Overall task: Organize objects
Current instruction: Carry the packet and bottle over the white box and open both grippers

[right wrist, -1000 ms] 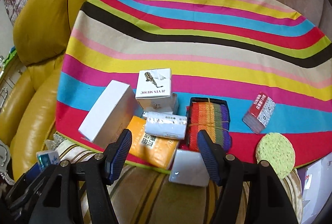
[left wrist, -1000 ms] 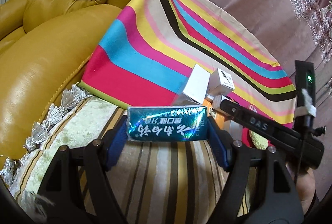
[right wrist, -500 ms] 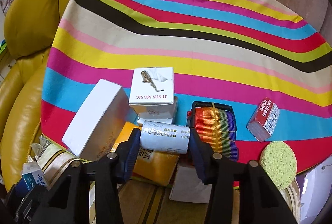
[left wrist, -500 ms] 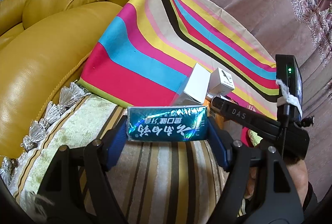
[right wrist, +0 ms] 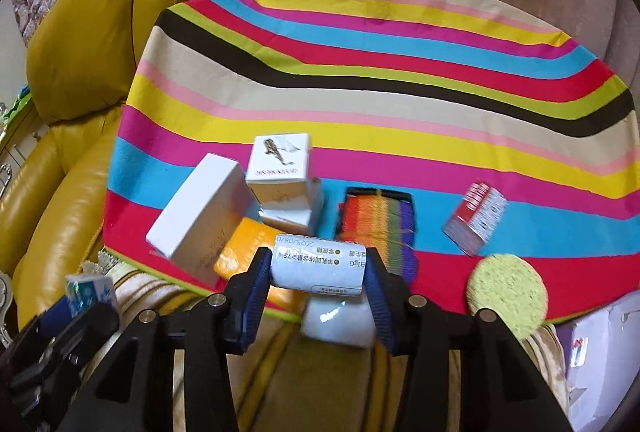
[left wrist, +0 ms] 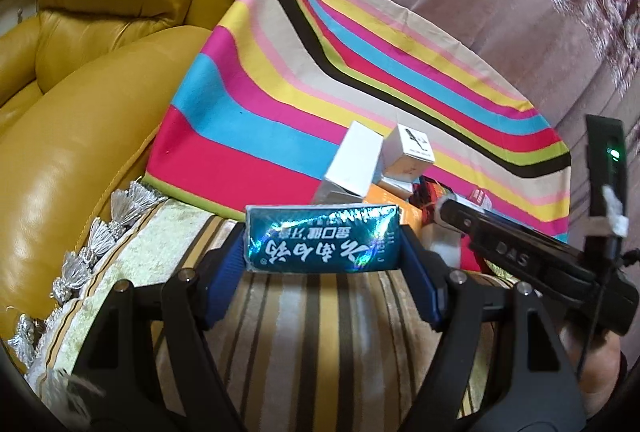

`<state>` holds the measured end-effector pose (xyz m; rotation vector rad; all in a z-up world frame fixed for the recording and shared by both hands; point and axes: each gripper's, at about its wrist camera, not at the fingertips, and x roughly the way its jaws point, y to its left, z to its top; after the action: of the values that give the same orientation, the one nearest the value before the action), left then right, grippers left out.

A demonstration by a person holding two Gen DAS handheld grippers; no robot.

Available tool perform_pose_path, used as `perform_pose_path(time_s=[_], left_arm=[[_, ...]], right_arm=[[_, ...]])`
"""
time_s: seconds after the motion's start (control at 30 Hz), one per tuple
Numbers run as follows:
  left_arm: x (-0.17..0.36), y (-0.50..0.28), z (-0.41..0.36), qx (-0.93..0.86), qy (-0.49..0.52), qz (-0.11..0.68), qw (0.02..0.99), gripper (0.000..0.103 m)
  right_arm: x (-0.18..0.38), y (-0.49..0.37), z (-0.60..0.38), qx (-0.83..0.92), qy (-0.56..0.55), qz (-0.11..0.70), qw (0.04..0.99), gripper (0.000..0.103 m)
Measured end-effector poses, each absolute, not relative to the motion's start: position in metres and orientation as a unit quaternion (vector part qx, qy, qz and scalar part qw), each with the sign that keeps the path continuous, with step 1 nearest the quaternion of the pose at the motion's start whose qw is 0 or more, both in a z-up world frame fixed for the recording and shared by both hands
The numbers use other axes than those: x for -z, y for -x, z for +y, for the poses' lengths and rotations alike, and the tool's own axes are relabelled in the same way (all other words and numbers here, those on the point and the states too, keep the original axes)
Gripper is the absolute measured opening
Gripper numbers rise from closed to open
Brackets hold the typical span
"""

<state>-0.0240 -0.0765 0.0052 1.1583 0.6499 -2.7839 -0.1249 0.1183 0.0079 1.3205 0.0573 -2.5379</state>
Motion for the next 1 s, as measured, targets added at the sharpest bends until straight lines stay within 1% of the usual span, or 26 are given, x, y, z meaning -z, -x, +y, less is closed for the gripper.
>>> perform_pose_path(time_s=[0.4, 0.73, 1.0], left_arm=[[-0.016, 0.041, -0.021, 0.909, -0.389, 0.147, -0.025, 0.076], [-0.025, 0.051, 0.015, 0.91, -0.396, 0.107, -0.056, 0.076], [-0.032, 0.056, 0.059, 0.909, -0.4, 0.07, -0.098, 0.076]], right_arm=[[-0.02, 0.091, 0.164, 0.888, -0.447, 0.01, 0.107, 0.047], [-0.021, 0.074, 0.211, 0.892, -0.447, -0.013, 0.07, 0.047], [-0.02, 0.057, 0.249, 0.892, -0.448, -0.045, 0.043, 0.047]])
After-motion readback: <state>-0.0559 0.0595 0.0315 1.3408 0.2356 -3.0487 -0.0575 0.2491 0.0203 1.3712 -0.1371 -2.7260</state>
